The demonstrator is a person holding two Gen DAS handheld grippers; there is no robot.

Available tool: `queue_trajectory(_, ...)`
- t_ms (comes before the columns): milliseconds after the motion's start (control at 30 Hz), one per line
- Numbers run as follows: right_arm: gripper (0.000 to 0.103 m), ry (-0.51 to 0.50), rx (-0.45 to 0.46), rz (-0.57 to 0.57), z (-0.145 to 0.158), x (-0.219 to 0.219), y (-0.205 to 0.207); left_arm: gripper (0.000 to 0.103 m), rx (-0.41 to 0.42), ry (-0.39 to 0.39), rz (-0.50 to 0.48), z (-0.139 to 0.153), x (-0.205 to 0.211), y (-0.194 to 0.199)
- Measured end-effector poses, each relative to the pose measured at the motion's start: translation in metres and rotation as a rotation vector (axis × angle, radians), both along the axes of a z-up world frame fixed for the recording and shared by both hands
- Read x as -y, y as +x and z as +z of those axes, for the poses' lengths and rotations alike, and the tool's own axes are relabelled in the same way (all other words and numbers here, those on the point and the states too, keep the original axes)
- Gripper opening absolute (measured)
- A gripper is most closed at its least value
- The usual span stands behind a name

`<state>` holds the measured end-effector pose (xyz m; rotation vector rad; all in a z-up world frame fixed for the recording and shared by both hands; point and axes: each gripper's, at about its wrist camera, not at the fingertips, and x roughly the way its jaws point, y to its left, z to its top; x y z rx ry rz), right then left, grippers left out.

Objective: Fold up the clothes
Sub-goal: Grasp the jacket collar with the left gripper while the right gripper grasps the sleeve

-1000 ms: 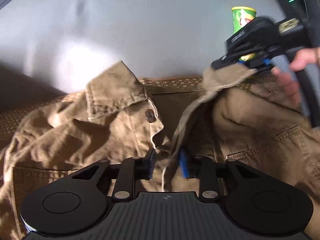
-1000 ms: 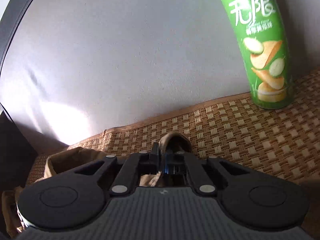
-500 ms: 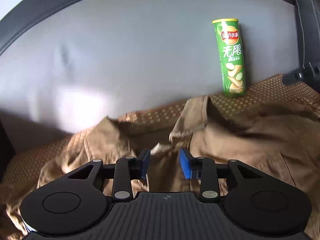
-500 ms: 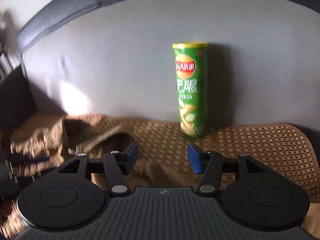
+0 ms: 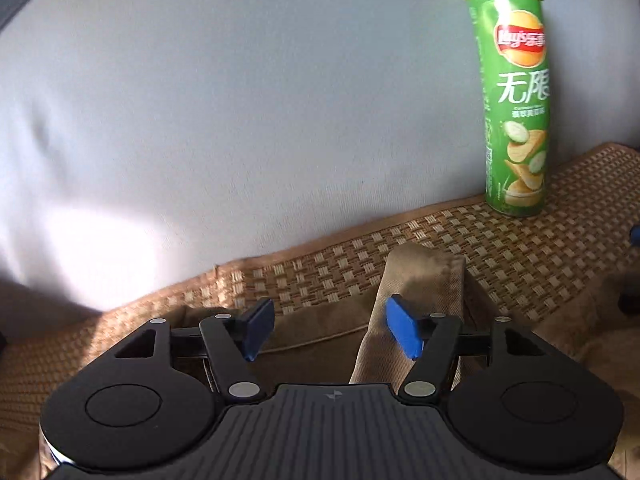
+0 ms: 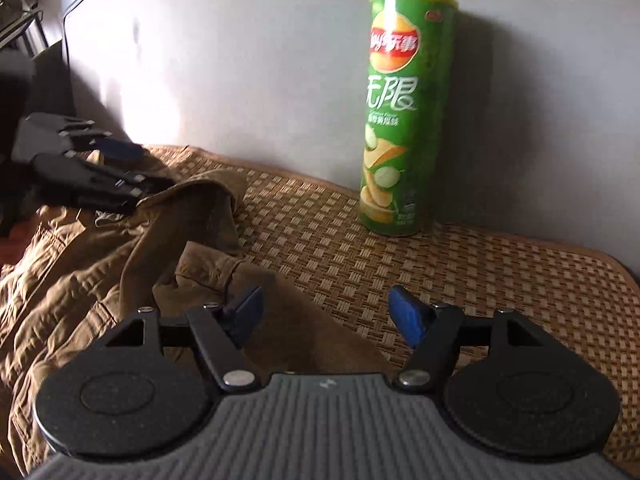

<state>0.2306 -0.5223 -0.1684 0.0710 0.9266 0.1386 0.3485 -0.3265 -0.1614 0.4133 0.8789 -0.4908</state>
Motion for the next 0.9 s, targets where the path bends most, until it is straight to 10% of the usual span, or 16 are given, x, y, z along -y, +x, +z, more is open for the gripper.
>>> queue_trajectory(133,0.074,0.019,-0.023,0.02,-0.013,0.001,0.003,0.069,-0.038,-0.057,0.048,-0.01,-0.011,0.006)
queue_trajectory(200,0.068,0.038,-0.045,0.014,-0.017,0.001,0.005,0.03,-0.07,-0.061,0.053,-0.014,-0.012,0.009)
queue_trajectory(233,0.046,0.051,-0.056,0.014,-0.018,0.0,0.004,0.008,-0.071,-0.054,0.063,-0.016,-0.011,0.009)
queue_trajectory(300,0.002,0.078,-0.074,0.018,-0.018,-0.002,0.0,0.006,-0.045,-0.023,0.084,-0.018,-0.008,0.007)
queue_trajectory(333,0.001,0.087,-0.058,0.006,-0.014,-0.001,-0.004,0.002,-0.023,0.0,0.09,-0.018,-0.007,0.006)
queue_trajectory(500,0.001,0.143,0.085,-0.17,0.02,0.03,-0.043,0.0,-0.01,0.006,0.136,-0.018,-0.017,0.012)
queue_trajectory(733,0.001,0.042,-0.003,-0.28,0.003,0.037,-0.037,0.0,0.005,0.026,0.189,-0.022,-0.016,0.015)
queue_trajectory(800,0.004,0.007,-0.006,-0.31,-0.003,0.034,-0.035,0.012,0.018,0.032,0.187,-0.02,-0.016,0.013)
queue_trajectory(900,0.034,-0.092,0.032,-0.3,0.003,0.024,-0.038,0.035,0.079,0.072,0.194,-0.009,-0.02,0.008)
